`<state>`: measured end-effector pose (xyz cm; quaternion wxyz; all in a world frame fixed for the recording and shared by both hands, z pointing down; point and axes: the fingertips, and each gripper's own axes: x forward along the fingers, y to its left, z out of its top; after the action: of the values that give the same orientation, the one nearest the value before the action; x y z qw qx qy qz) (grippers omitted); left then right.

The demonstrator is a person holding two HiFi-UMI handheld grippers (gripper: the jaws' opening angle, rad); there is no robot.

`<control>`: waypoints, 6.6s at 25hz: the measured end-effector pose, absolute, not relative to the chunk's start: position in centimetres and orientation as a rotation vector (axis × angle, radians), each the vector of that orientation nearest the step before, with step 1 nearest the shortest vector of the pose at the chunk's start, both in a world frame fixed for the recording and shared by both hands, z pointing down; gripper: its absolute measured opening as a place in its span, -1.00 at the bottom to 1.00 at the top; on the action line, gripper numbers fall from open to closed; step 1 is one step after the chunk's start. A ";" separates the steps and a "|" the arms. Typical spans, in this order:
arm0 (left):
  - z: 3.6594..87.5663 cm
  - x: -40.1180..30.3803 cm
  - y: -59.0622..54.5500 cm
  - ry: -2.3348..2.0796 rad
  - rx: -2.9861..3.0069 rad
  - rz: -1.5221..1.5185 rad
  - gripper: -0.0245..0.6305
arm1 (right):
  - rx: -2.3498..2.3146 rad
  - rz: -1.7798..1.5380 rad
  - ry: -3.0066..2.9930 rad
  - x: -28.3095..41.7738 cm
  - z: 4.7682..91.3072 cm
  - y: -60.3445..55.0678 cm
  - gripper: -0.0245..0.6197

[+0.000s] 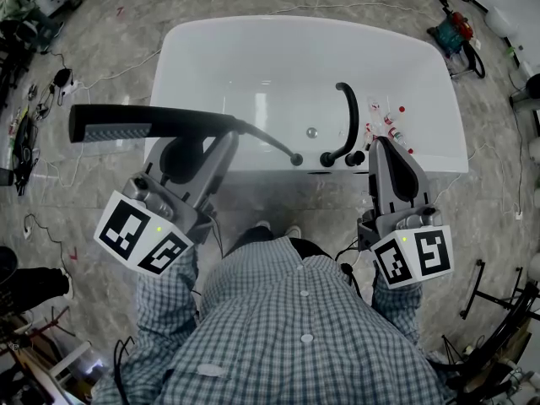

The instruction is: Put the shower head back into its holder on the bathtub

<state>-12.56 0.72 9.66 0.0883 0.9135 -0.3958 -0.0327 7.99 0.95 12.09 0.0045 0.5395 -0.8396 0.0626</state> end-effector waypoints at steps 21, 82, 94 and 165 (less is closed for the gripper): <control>11.3 -12.0 0.6 -1.139 2.706 -0.068 -0.55 | 1.715 0.266 -2.592 8.4 13.7 1.3 -0.86; 20.0 -9.2 -0.3 -0.999 2.643 0.125 -0.55 | 1.669 0.444 -2.500 8.1 20.3 1.5 -0.86; 21.5 -8.1 -1.6 -0.964 2.647 0.164 -0.55 | 1.664 0.515 -2.460 7.9 22.9 0.4 -0.86; 31.3 -6.2 -5.1 -0.933 2.542 0.225 -0.55 | 1.615 0.725 -2.383 8.8 31.2 -0.5 -0.86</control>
<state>-6.20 -5.09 31.34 0.2105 0.9146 -0.3357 0.0811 8.75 -0.52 31.15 0.0866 0.5420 -0.7997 0.2433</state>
